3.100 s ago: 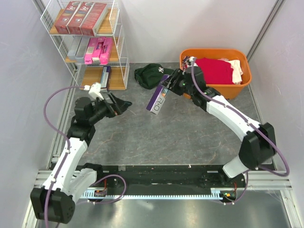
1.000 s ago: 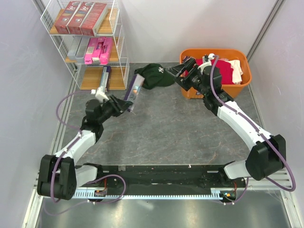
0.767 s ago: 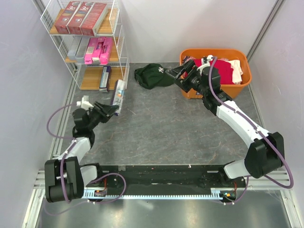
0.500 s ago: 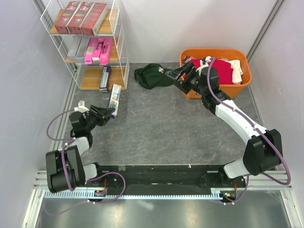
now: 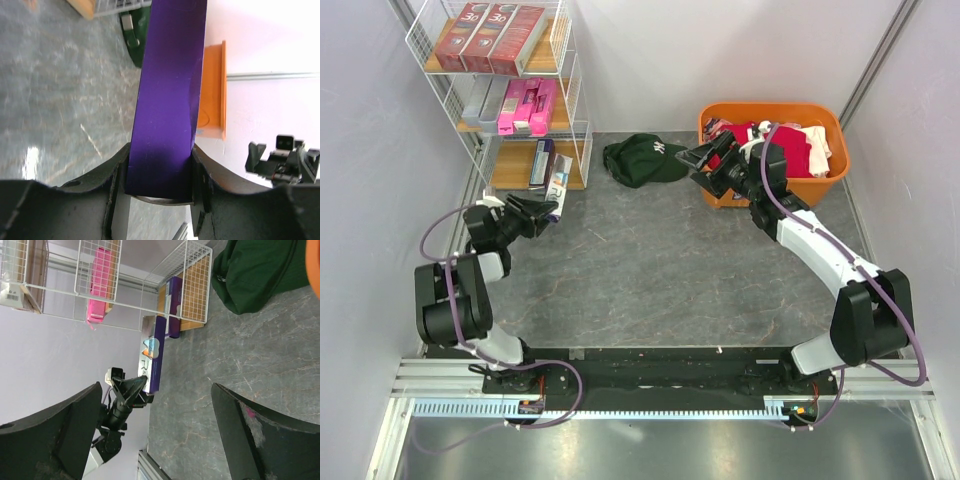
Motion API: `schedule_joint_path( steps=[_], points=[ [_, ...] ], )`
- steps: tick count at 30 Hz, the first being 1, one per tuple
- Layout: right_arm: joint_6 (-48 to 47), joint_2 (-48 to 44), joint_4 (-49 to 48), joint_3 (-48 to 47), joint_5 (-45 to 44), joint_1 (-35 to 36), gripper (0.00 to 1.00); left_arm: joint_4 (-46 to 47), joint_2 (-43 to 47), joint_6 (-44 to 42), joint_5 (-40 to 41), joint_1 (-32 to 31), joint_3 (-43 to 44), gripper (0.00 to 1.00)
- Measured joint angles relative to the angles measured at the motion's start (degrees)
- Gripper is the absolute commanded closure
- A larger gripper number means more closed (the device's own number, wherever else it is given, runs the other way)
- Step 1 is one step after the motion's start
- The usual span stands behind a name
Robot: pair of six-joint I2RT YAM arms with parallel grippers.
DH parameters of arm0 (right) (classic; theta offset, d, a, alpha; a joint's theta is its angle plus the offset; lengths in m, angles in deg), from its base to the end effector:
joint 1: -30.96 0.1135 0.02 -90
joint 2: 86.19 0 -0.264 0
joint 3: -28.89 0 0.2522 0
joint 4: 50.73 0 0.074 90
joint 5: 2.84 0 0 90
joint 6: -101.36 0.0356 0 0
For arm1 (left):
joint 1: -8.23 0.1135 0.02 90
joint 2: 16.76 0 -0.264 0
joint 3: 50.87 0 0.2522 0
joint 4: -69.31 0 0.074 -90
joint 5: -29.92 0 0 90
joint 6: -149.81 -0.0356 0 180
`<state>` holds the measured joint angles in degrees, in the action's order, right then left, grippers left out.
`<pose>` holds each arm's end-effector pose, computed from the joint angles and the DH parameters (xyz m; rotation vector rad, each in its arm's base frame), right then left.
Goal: Place and organize the toothpastes onto the shelf
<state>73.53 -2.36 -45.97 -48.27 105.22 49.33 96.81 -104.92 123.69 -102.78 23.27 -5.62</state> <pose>0.3266 0.1201 0.3253 0.4883 1.8892 1.2578 0.2890 0.0527 0.1790 -0.7625 1.8068 -1.2608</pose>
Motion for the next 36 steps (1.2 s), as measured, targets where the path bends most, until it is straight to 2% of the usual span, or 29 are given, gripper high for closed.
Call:
schedule_joint_path(
  steps=[12,24,30,36],
  points=[
    [0.00,2.43,-1.16,1.03,1.77,-1.44,0.02,2.99,-17.49,4.13,0.42,-0.48,13.92,0.80],
    [-0.09,3.13,-1.29,1.14,1.86,-2.56,0.02,2.01,-30.45,7.82,3.26,-5.38,28.96,0.78],
    [-0.44,3.26,-1.31,1.77,2.23,-2.82,0.02,1.01,-33.35,11.15,6.99,-5.90,29.79,0.70],
    [-0.52,3.26,-1.29,2.23,2.84,-3.13,0.02,0.70,-36.68,13.90,8.46,-5.92,33.05,0.41]
  ],
)
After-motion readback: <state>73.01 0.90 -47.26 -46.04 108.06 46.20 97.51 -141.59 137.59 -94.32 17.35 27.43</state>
